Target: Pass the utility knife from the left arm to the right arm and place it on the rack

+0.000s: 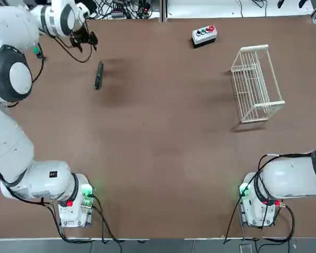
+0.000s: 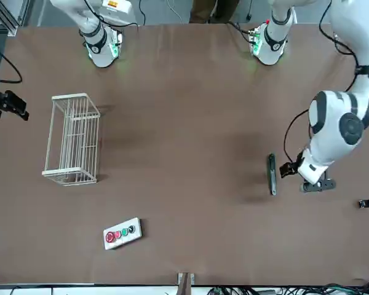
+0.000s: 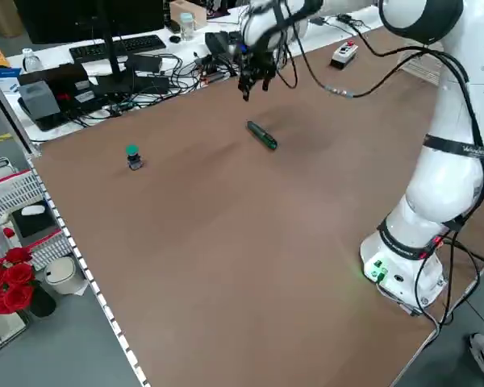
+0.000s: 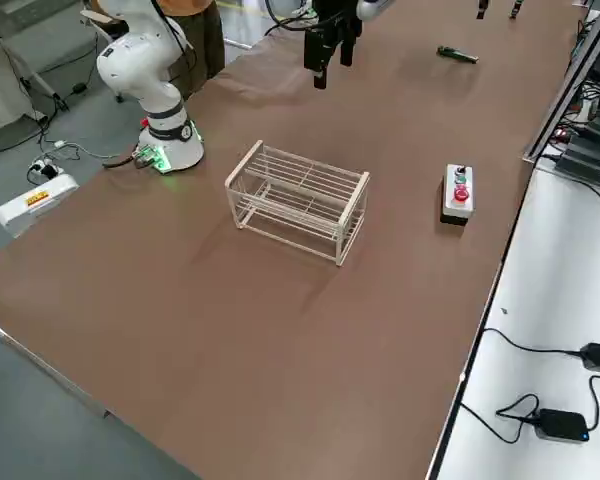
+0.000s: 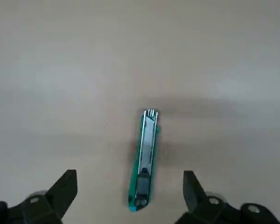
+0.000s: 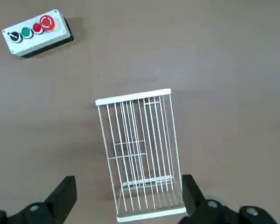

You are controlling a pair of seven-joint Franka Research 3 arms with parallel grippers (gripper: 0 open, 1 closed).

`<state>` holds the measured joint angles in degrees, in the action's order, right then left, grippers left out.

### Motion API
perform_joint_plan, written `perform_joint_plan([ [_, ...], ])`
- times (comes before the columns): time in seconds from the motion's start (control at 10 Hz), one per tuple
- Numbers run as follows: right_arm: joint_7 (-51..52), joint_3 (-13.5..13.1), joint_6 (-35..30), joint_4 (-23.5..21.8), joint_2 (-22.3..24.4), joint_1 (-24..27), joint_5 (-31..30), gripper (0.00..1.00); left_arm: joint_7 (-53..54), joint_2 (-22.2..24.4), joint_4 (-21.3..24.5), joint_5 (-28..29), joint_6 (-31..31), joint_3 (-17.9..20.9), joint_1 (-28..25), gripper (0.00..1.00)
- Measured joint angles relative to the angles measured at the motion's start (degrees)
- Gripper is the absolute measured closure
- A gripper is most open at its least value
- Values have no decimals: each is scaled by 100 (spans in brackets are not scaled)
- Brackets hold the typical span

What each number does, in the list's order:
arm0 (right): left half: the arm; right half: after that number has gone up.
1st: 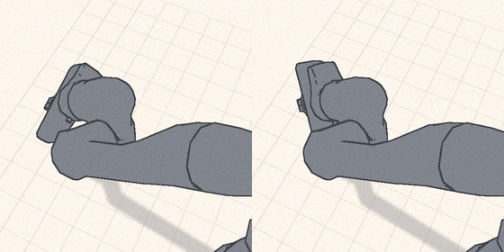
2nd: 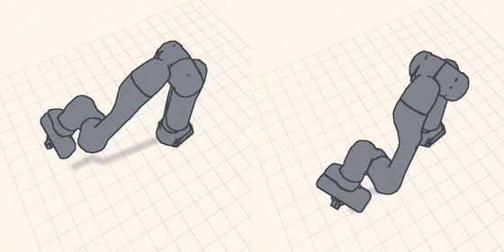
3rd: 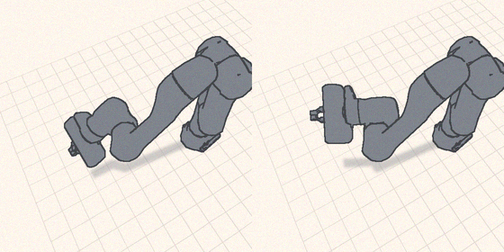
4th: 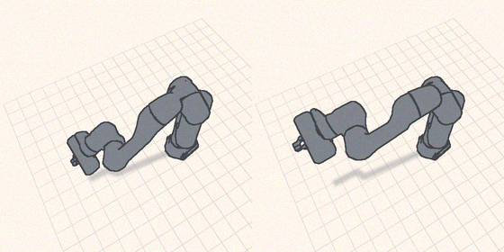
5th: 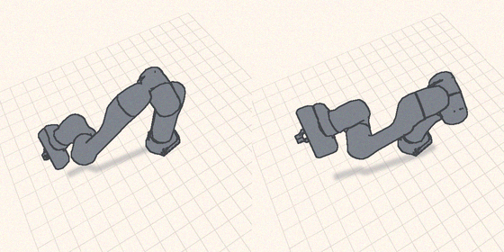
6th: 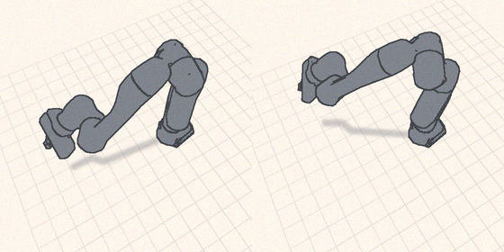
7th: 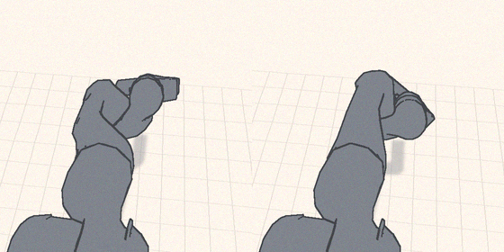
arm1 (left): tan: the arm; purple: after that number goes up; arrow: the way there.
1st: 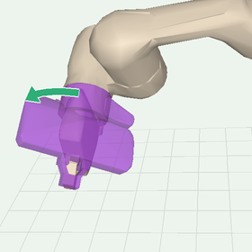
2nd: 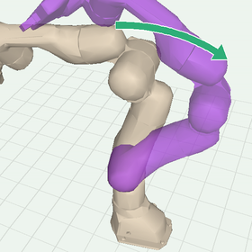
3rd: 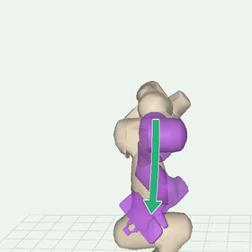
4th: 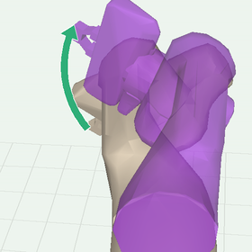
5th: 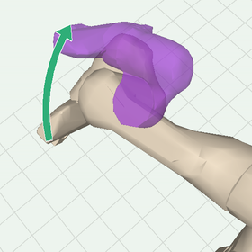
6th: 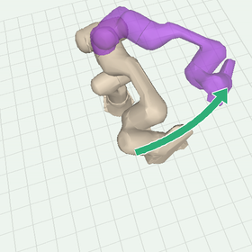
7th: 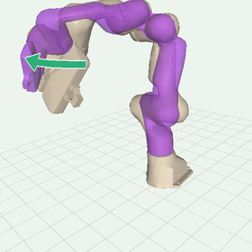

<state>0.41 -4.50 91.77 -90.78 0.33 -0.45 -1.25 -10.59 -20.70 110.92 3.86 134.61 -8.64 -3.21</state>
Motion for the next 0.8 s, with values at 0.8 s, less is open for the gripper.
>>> perform_joint_plan([
  [0.8, -83, 3, 54, 8, 0, 0, 0, 0, -19, -1000, -3, 272, 975, -5, 25, 0],
])
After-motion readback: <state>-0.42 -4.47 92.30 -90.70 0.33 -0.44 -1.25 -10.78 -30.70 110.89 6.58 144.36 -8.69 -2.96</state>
